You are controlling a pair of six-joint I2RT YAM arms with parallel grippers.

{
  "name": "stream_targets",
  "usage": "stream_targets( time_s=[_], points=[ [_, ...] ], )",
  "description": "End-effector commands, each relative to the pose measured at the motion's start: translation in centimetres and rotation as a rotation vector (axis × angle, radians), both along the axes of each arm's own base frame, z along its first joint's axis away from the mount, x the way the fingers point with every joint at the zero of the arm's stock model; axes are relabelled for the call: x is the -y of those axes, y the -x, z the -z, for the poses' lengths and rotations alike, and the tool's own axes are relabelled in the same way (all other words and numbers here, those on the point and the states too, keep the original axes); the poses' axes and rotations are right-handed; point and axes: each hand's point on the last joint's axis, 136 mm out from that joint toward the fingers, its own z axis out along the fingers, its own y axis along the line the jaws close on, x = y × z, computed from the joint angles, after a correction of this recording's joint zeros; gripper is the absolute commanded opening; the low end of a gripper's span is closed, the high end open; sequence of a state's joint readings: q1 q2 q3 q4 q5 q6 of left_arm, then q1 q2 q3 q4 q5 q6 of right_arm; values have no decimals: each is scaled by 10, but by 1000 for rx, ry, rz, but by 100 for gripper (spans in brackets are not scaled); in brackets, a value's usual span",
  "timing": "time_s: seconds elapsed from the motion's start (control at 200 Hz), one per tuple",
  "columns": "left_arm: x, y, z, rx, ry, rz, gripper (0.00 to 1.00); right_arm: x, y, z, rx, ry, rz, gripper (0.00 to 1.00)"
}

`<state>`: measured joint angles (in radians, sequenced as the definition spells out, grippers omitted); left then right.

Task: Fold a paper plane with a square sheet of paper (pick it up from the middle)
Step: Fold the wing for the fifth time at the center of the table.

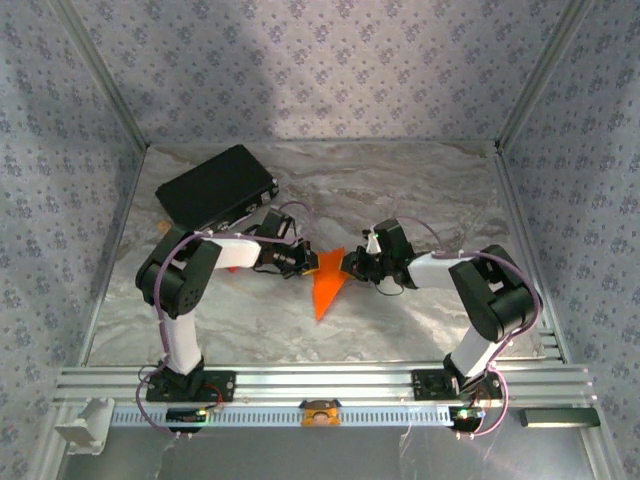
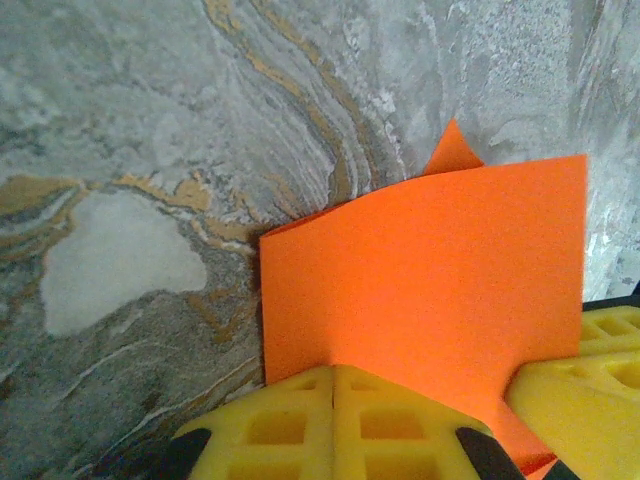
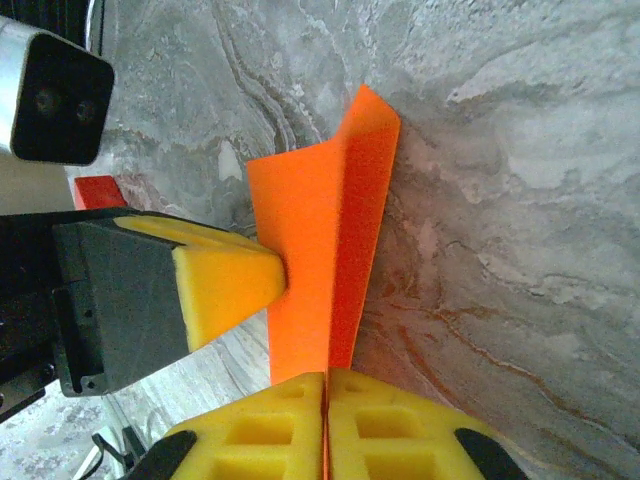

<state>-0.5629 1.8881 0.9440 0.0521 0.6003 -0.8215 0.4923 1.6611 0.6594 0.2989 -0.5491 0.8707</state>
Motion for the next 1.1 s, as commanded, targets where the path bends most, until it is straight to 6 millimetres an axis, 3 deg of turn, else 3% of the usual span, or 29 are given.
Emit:
stream_targets(
  time_s=[0.0,0.14,0.28,0.44,0.825,1.094],
  points=[
    [7,-8,-36,56,46,22,5,6,-3,-2,0,10,50,6],
    [13,-11,-57,87,76,18,7,17,-4,-5,3,6,193,4],
    [23,-4,-58,75,86,33,6,22,-1,-5,-2,17,263,4],
    [29,5,-38,28,64,43,3,16,3,-2,-27,7,255,4],
    [15,13,-7,-21,-12,10,0,12,9,1,-38,5,234,6],
    [11,19,11,-47,-33,23,0,1,8,-2,-20,-36,96,19]
  ],
)
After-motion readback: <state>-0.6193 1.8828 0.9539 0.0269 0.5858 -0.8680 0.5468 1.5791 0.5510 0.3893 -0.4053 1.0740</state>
